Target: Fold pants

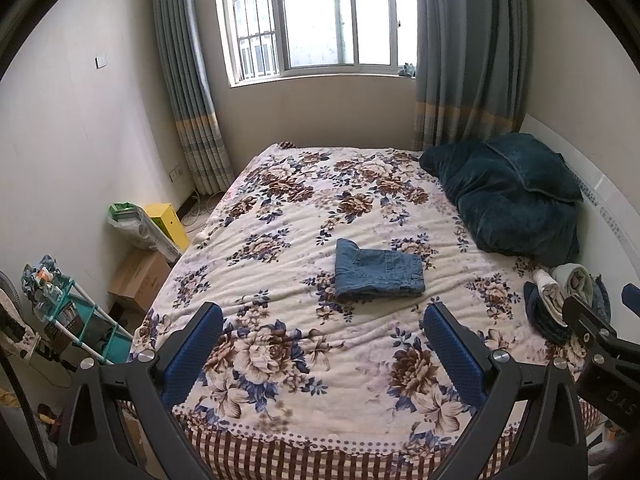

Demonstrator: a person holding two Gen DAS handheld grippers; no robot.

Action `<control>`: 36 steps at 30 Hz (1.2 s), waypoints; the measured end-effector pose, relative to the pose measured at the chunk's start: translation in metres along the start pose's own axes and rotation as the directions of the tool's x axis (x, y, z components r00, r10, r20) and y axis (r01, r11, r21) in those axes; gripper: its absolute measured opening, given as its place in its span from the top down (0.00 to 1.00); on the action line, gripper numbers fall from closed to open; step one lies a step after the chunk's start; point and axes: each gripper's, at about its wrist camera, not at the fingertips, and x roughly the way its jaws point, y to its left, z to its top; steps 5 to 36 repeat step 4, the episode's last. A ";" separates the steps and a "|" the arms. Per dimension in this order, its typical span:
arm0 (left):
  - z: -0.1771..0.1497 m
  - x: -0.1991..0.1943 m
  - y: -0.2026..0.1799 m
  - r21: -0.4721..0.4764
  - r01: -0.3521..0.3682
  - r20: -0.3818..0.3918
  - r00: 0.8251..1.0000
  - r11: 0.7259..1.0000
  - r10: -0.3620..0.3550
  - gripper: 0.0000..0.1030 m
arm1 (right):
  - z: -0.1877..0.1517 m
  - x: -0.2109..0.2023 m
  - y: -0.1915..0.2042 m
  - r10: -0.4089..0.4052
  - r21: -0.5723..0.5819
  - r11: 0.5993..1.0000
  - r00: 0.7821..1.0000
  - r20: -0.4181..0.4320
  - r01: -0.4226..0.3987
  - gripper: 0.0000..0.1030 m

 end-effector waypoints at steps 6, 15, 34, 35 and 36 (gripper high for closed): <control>0.005 -0.003 0.002 0.007 0.005 0.012 1.000 1.000 -0.005 0.00 | 0.000 -0.001 0.000 0.001 0.002 1.000 1.000 0.001 -0.001 0.03; 0.005 -0.003 0.002 0.007 0.005 0.012 1.000 1.000 -0.005 0.00 | 0.000 -0.001 0.000 0.001 0.002 1.000 1.000 0.001 -0.001 0.03; 0.005 -0.003 0.002 0.007 0.005 0.012 1.000 1.000 -0.005 0.00 | 0.000 -0.001 0.000 0.001 0.002 1.000 1.000 0.001 -0.001 0.03; 0.005 -0.003 0.002 0.007 0.005 0.012 1.000 1.000 -0.005 0.00 | 0.000 -0.001 0.000 0.001 0.002 1.000 1.000 0.001 -0.001 0.03; 0.005 -0.003 0.002 0.007 0.005 0.012 1.000 1.000 -0.005 0.00 | 0.000 -0.001 0.000 0.001 0.002 1.000 1.000 0.001 -0.001 0.03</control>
